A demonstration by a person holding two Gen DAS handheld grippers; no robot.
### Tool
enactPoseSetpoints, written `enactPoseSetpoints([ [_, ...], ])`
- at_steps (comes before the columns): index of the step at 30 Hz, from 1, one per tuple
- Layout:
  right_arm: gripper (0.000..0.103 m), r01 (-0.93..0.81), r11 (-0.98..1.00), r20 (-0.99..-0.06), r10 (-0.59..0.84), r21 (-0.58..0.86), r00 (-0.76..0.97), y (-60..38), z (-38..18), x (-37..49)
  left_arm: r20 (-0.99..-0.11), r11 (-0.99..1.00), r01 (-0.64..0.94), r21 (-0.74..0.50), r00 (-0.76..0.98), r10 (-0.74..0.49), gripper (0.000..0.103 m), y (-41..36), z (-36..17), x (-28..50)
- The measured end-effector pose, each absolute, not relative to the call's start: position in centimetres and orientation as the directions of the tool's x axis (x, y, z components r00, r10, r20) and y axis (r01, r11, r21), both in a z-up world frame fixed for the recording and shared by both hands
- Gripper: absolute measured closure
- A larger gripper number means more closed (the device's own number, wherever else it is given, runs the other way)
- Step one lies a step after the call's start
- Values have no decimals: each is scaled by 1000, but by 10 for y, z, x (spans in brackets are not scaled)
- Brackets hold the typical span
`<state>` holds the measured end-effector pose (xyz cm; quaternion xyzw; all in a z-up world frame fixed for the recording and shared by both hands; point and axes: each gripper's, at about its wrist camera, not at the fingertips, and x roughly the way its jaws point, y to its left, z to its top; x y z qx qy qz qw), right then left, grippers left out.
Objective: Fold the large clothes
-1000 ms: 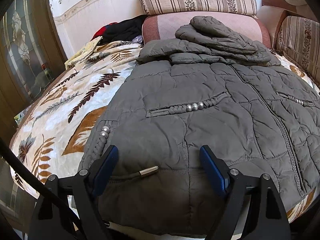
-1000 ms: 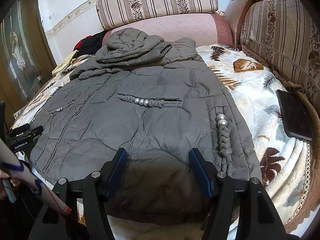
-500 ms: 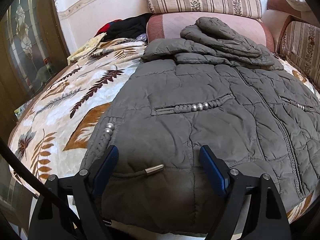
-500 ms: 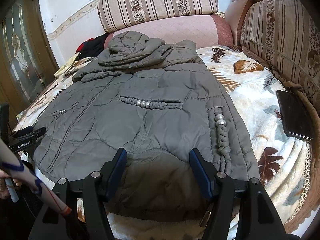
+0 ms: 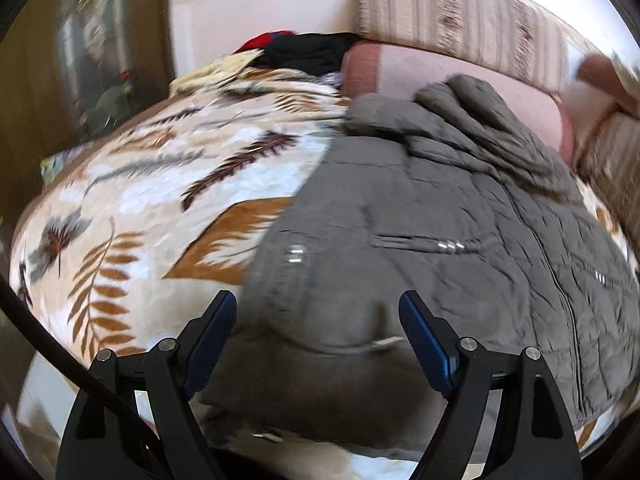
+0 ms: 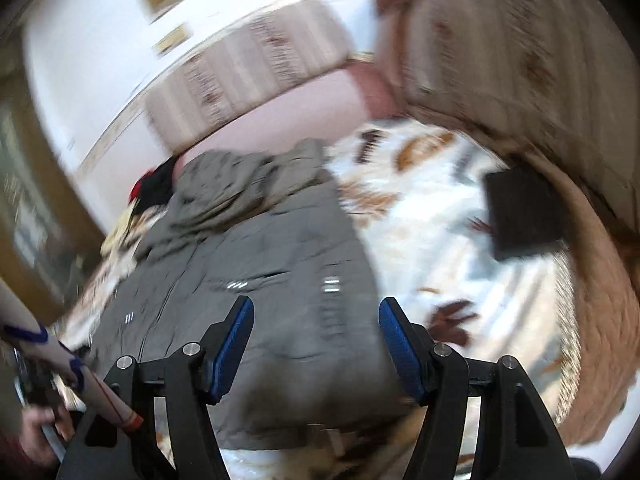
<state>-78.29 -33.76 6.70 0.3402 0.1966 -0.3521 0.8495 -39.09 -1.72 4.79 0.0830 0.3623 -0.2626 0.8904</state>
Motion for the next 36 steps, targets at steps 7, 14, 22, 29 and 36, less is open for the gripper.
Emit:
enactPoseSetpoints([
  [7,33,731,418,-602,-416,539,682,-357,53,-794,-750,896,389,-216,521,-407,21,24,30,-346],
  [14,33,695,491,-626,-330,525,706,-346,46,-768,-724,878,417,-235,527,-444,21,37,26,-347],
  [22,34,711,510,-599,-398,485,694,-348,56,-758,-668,794,420,-439,438,-601,21,48,22,-328],
  [29,35,671,456,-633,-262,584,729,-365,32,-751,-689,772,447,-452,375,-620,21,31,14,-331],
  [36,35,623,491,-634,-171,608,754,-331,27,-743,-715,760,516,-395,347,-607,21,18,9,-378],
])
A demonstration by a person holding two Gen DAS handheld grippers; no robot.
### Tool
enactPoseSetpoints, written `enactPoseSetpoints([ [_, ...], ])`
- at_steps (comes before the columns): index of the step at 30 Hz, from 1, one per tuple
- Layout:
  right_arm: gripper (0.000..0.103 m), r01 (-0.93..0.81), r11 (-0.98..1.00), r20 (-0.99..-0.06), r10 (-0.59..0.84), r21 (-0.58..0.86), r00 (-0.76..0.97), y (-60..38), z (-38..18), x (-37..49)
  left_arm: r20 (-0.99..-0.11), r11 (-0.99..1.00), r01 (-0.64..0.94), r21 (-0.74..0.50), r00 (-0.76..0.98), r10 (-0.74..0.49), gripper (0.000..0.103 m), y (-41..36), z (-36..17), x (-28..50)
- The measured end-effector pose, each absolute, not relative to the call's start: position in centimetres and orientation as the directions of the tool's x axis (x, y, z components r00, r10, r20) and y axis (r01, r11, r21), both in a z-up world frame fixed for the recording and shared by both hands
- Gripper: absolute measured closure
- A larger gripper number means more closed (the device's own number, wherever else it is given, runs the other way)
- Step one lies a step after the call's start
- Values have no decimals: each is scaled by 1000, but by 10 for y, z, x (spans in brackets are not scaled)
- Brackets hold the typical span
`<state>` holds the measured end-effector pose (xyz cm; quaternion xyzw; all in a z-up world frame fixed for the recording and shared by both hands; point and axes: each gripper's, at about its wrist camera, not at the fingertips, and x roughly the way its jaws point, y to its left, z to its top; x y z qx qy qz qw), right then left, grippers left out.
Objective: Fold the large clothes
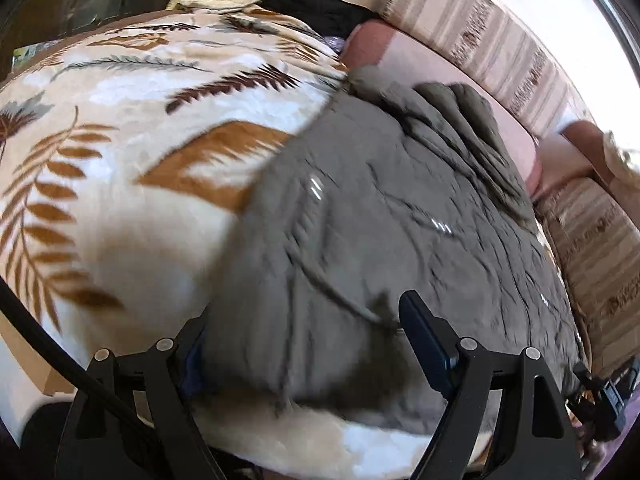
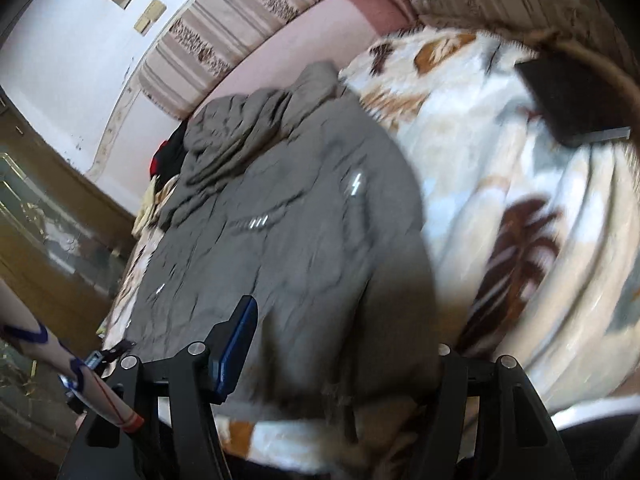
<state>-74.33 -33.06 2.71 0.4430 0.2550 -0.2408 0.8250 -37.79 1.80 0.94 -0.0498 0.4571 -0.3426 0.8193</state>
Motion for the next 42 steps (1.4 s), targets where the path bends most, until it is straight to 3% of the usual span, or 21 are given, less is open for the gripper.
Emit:
enactPoseSetpoints([
  [5,37,575,546,-629,-108,609,770,-297,24,-720,-696,735,593,-330,373,-613,21,0,13,-413],
  [9,56,590,604,-593,-228,536,772,-291,43,-716,-639,736,645,-207,480,-601,20,-10,26,-428],
  [14,68,642,549,-653,-215,535,727,-301,24,-715,-685,761,644,-78,520,-510,20,-26,14,-427],
  [25,66,693,636,-736,-279,340,617,-287,19,-697,-689,771,636,26,571,-447,18,-35,5,-434],
  [42,65,698,634,-738,-287,331,611,-285,20,-694,-698,778,627,21,567,-438,14,-35,0,-432],
])
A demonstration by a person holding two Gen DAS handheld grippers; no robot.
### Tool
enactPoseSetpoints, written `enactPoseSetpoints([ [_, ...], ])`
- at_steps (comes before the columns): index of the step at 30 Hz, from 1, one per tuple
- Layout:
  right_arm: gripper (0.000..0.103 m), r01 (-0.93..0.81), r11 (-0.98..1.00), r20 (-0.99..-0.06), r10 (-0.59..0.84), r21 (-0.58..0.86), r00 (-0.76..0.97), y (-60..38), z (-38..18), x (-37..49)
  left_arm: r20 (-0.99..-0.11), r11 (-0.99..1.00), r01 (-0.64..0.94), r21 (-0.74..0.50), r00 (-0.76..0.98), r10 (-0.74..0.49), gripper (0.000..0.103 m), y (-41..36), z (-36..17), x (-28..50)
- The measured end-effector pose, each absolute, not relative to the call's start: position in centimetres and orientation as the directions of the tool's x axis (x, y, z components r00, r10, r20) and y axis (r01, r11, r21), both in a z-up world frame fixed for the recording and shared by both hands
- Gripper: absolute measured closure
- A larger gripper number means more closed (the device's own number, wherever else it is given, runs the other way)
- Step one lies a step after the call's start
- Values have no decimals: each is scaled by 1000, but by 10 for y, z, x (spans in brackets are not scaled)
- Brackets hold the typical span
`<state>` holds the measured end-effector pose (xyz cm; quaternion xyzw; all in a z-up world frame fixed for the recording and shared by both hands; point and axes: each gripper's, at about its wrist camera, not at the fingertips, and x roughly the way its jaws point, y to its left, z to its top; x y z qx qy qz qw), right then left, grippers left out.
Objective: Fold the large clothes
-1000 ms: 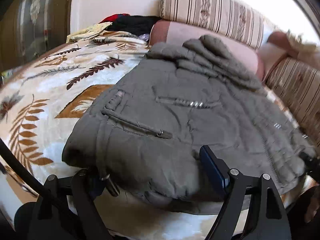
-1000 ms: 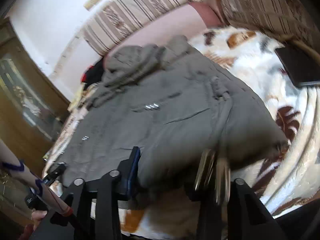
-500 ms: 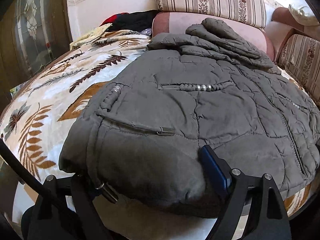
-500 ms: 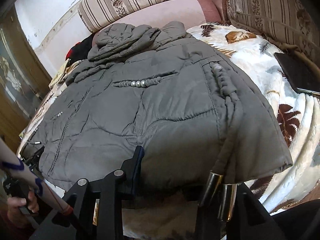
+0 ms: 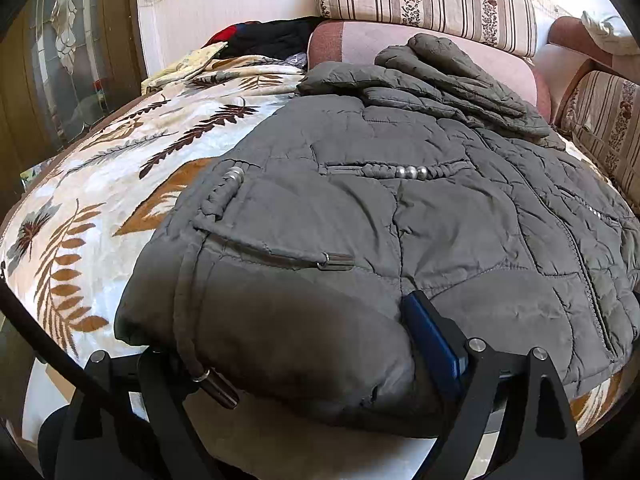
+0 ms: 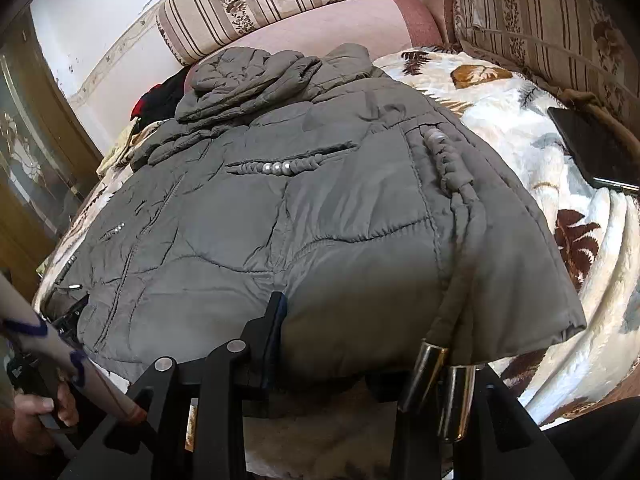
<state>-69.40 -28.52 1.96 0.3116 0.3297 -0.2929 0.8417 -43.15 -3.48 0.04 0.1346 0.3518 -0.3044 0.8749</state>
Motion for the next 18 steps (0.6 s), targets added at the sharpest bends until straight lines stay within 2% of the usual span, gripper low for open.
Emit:
enactPoseSetpoints([
  [18,63,701,638,-749,-284,319,599,-286,21,-693,-693,791,611,36,585,-421,10,-35,0,-433],
])
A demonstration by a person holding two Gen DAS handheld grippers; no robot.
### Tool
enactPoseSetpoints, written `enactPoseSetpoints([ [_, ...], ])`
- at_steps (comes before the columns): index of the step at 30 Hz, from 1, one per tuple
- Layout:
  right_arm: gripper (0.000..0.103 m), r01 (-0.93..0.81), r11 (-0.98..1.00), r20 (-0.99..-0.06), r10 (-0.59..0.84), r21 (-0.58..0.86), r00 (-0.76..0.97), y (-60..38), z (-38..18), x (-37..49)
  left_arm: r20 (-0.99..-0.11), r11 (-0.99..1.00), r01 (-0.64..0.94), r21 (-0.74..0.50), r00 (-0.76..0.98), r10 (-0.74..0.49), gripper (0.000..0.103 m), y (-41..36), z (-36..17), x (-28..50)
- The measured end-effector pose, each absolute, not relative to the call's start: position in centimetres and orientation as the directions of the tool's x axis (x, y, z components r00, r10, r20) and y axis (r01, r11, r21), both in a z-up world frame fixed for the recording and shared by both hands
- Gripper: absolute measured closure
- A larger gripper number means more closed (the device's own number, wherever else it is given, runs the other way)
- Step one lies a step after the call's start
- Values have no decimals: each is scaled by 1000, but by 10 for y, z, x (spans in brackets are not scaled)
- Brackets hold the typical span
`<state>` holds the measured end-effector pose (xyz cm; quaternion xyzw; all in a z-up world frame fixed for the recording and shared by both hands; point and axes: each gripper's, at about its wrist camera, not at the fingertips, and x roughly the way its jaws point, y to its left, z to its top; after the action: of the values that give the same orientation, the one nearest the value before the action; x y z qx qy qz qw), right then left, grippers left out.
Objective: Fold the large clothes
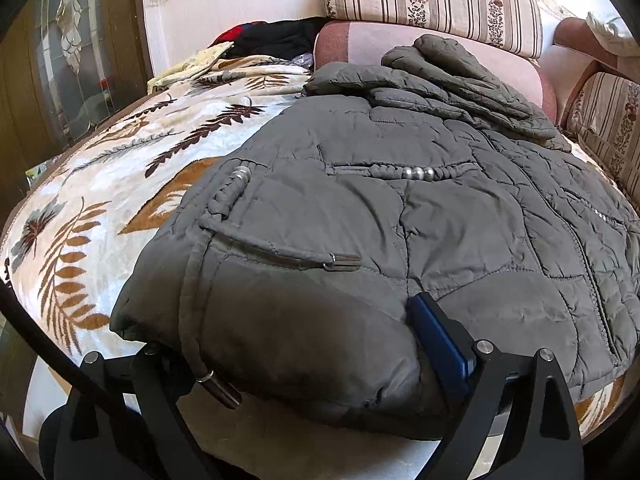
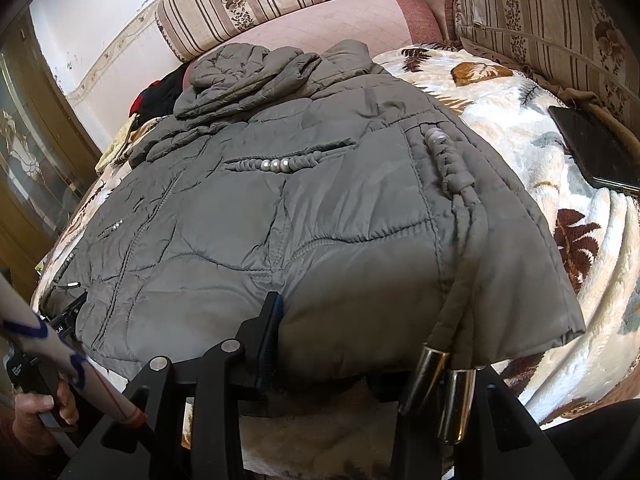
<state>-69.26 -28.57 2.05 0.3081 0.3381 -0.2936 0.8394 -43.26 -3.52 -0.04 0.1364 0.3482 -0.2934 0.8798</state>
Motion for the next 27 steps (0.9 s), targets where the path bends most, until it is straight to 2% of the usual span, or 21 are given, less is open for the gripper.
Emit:
enactPoseSetpoints([
  [27,62,706,658,-753,-317,264,577,-281,21,-690,-678,791,609,64,608,-413,10,-37,1,-436],
])
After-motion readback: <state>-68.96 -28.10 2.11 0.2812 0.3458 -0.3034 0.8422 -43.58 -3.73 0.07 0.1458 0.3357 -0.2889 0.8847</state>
